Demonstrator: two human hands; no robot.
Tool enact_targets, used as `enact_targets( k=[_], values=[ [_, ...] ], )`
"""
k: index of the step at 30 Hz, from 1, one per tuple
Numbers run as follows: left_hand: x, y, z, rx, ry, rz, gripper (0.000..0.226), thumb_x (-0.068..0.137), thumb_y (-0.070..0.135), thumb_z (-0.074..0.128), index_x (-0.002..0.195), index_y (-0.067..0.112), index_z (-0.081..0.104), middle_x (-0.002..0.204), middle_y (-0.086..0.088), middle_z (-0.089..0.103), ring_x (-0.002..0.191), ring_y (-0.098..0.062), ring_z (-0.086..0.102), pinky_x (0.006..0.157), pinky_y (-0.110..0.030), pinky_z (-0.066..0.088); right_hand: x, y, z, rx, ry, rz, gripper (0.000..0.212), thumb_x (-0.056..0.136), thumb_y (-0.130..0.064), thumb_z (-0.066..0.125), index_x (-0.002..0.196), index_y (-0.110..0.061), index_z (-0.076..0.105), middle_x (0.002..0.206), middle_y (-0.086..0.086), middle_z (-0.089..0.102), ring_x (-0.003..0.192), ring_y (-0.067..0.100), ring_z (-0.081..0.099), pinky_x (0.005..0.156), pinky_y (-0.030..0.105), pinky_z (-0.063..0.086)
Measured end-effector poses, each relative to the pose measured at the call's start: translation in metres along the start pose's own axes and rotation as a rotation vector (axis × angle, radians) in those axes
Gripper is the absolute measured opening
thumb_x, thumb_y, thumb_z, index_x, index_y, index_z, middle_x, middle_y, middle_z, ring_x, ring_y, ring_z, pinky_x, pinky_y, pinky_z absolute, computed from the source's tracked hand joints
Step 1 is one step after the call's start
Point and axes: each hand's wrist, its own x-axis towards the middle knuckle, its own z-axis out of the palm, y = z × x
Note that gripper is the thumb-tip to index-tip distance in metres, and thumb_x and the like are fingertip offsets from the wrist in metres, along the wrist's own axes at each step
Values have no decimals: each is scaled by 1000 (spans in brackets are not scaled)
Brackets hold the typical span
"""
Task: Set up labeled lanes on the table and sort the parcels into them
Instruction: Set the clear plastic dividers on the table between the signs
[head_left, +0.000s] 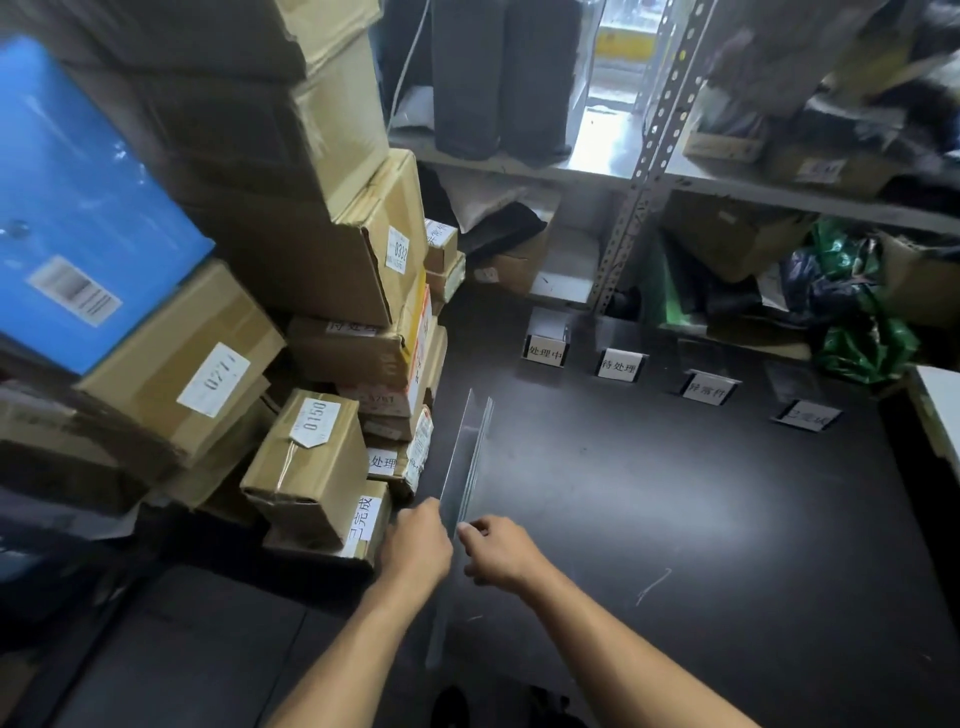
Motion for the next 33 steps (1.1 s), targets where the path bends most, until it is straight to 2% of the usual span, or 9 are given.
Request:
enact_targets(
  k=[7, 13, 18, 21, 22, 25, 28, 31, 33],
  values=[
    [-13, 16, -46, 237, 123, 77, 25, 96, 16, 42, 118, 14, 54, 114, -12, 65, 107, -34, 61, 80, -39, 48, 1, -9, -2, -40, -18, 14, 39, 97, -40, 44, 69, -15, 52, 65, 4, 62, 68, 28, 72, 75, 39, 59],
    [-28, 39, -84, 269, 243, 166, 20, 96, 13, 42, 112, 16, 55, 105, -8, 68, 97, -29, 66, 76, -36, 53, 3, -11, -16, -40, -1, 59, 41, 97, -41, 45, 68, -12, 55, 67, 8, 64, 65, 26, 70, 74, 38, 58],
    [-48, 66, -127, 266, 353, 259, 19, 98, 16, 44, 114, 16, 54, 106, -9, 69, 96, -29, 68, 72, -35, 53, -12, -32, -46, 35, 293, -35, 37, 89, -29, 43, 66, -4, 57, 66, 11, 69, 63, 25, 71, 63, 36, 59],
    [-64, 87, -147, 243, 397, 328, 22, 99, 20, 44, 119, 18, 53, 110, -9, 68, 99, -29, 67, 72, -34, 53, -49, -70, -80, 253, 457, -188, 31, 100, -29, 48, 85, -8, 65, 78, 5, 73, 55, 10, 67, 50, 14, 46],
    [-67, 96, -151, 230, 402, 351, 24, 99, 21, 44, 121, 18, 52, 111, -9, 68, 100, -29, 67, 73, -35, 54, -62, -82, -93, 320, 499, -257, 29, 101, -32, 48, 87, -13, 65, 80, 2, 72, 56, 9, 68, 51, 14, 44],
    [-71, 122, -151, 192, 414, 428, 27, 98, 18, 43, 123, 19, 51, 107, -9, 68, 100, -31, 66, 74, -37, 52, -93, -107, -130, 468, 543, -375, 29, 101, -46, 42, 94, -27, 63, 93, -3, 70, 67, 10, 71, 53, 25, 48],
    [-68, 151, -134, 154, 358, 483, 27, 96, 16, 43, 122, 19, 48, 106, -10, 67, 102, -34, 64, 75, -38, 49, -99, -110, -161, 468, 521, -320, 36, 97, -60, 40, 102, -31, 61, 100, -5, 67, 68, 6, 71, 52, 27, 53],
    [-55, 169, -95, 75, 258, 527, 30, 97, 14, 41, 125, 20, 48, 108, -11, 67, 103, -36, 63, 76, -41, 48, -82, -90, -183, 373, 537, -177, 28, 93, -45, 55, 104, -20, 63, 97, -1, 68, 61, 10, 70, 60, 36, 61],
    [-39, 172, -64, -24, 175, 528, 24, 97, 17, 40, 119, 20, 52, 106, -12, 68, 100, -39, 62, 74, -42, 46, -62, -69, -190, 235, 563, -112, 17, 88, -26, 54, 92, -12, 64, 85, 3, 69, 64, 19, 69, 66, 44, 62]
  ],
)
